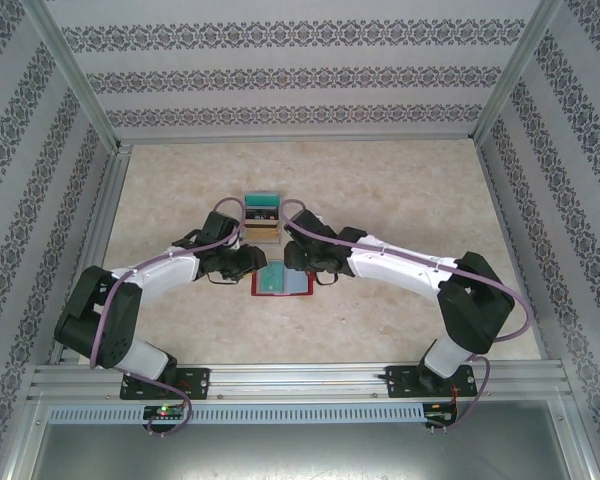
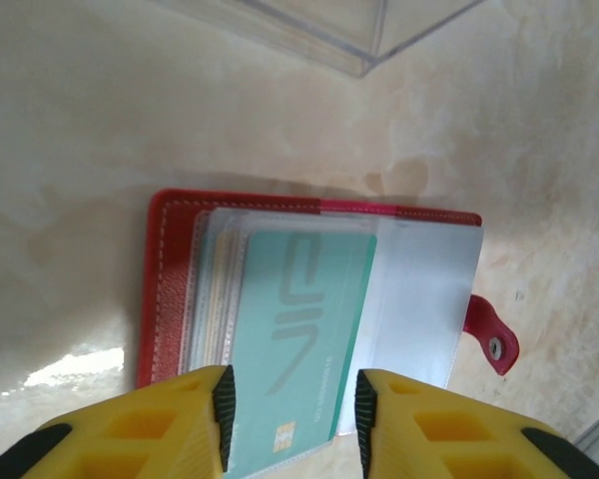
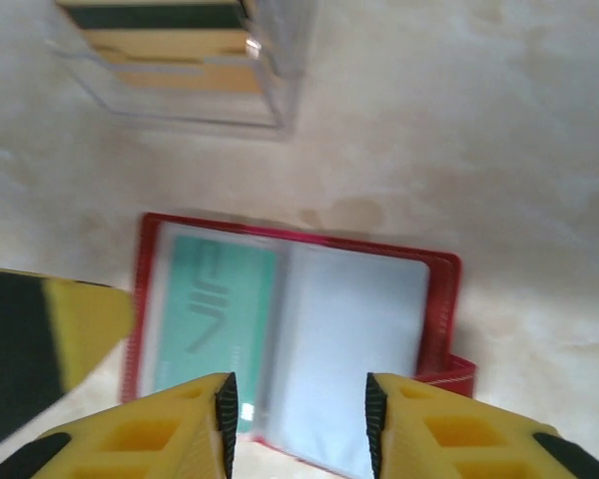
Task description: Take the credit cards out of the card holder
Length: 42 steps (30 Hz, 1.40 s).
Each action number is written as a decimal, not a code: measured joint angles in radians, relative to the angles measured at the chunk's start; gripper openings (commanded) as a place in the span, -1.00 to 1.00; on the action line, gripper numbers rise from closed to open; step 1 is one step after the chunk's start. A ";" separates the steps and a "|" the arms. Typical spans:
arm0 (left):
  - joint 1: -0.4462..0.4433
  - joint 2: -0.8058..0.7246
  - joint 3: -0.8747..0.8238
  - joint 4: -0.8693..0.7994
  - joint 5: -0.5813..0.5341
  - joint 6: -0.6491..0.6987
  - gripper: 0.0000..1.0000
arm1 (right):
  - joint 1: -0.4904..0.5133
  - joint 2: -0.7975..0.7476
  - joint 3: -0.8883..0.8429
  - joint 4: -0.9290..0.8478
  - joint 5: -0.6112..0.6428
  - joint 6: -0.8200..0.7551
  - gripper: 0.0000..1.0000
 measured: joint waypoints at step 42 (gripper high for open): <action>0.005 0.126 0.006 0.020 0.078 0.001 -0.67 | -0.087 0.210 -0.116 0.301 -0.354 0.108 -0.59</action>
